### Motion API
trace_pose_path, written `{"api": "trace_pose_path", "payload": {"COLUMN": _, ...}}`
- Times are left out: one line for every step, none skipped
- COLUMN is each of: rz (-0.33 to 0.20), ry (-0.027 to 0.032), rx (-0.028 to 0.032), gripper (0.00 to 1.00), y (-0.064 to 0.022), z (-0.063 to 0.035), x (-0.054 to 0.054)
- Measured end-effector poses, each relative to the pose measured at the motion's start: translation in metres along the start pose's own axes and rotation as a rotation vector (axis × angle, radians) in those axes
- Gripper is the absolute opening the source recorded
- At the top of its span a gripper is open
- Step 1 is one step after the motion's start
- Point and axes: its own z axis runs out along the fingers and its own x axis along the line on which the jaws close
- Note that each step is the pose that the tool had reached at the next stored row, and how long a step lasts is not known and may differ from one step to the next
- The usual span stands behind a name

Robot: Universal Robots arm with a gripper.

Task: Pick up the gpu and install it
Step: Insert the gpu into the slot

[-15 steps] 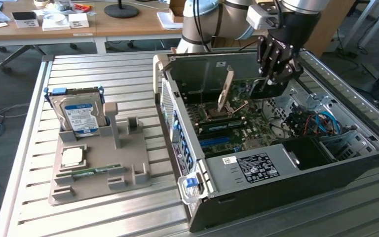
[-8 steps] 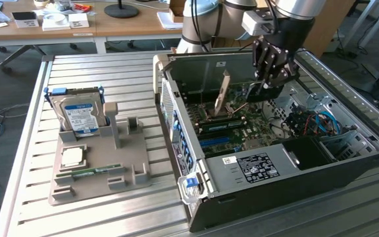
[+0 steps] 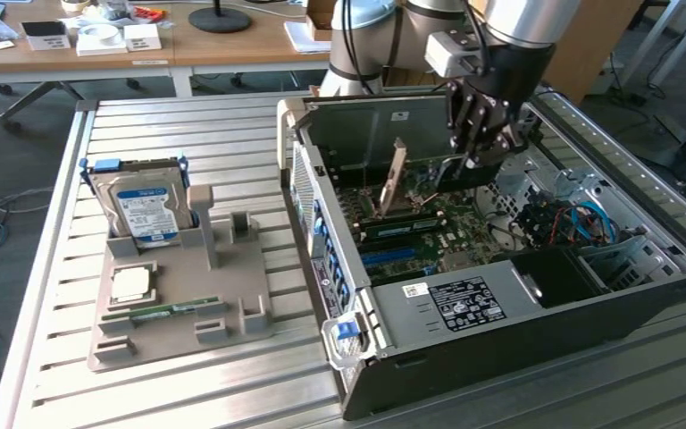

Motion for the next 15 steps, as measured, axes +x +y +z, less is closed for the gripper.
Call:
{"api": "trace_pose_path", "payload": {"rz": -0.004, "ry": -0.0001, "rx": 0.0, "gripper": 0.27, "y": 0.001, "z": 0.0014, "x": 0.0}}
{"api": "trace_pose_path", "payload": {"rz": -0.008, "ry": -0.0001, "rx": -0.0002, "gripper": 0.27, "y": 0.0019, "z": 0.0026, "x": 0.0}}
{"api": "trace_pose_path", "payload": {"rz": -0.011, "ry": -0.0002, "rx": -0.0003, "gripper": 0.27, "y": 0.0027, "z": 0.0035, "x": 0.0}}
{"api": "trace_pose_path", "payload": {"rz": -0.013, "ry": 0.0, "rx": -0.0004, "gripper": 0.27, "y": 0.003, "z": 0.0037, "x": 0.0}}
{"api": "trace_pose_path", "payload": {"rz": -0.014, "ry": 0.0001, "rx": -0.0005, "gripper": 0.27, "y": 0.003, "z": 0.0037, "x": 0.0}}
{"api": "trace_pose_path", "payload": {"rz": -0.014, "ry": 0.0001, "rx": -0.0006, "gripper": 0.27, "y": 0.003, "z": 0.0037, "x": 0.0}}
{"api": "trace_pose_path", "payload": {"rz": -0.015, "ry": 0.0001, "rx": -0.0005, "gripper": 0.27, "y": 0.003, "z": 0.0037, "x": 0.0}}
{"api": "trace_pose_path", "payload": {"rz": -0.015, "ry": -0.0002, "rx": -0.0004, "gripper": 0.27, "y": 0.0031, "z": 0.004, "x": 0.0}}
{"api": "trace_pose_path", "payload": {"rz": -0.015, "ry": -0.0005, "rx": -0.0003, "gripper": 0.27, "y": 0.0032, "z": 0.0047, "x": 0.0}}
{"api": "trace_pose_path", "payload": {"rz": -0.015, "ry": -0.0005, "rx": -0.0003, "gripper": 0.27, "y": 0.0033, "z": 0.0057, "x": 0.0}}
{"api": "trace_pose_path", "payload": {"rz": -0.015, "ry": -0.0001, "rx": -0.0005, "gripper": 0.27, "y": 0.0033, "z": 0.0068, "x": 0.001}}
{"api": "trace_pose_path", "payload": {"rz": -0.015, "ry": -0.0002, "rx": -0.0005, "gripper": 0.27, "y": 0.0033, "z": 0.0082, "x": 0.001}}
{"api": "trace_pose_path", "payload": {"rz": -0.015, "ry": -0.0001, "rx": -0.0004, "gripper": 0.27, "y": 0.0034, "z": 0.0096, "x": 0.001}}
{"api": "trace_pose_path", "payload": {"rz": -0.015, "ry": -0.0002, "rx": -0.0005, "gripper": 0.27, "y": 0.0034, "z": 0.0108, "x": 0.001}}
{"api": "trace_pose_path", "payload": {"rz": -0.016, "ry": -0.0001, "rx": -0.0005, "gripper": 0.27, "y": 0.0035, "z": 0.0121, "x": 0.001}}
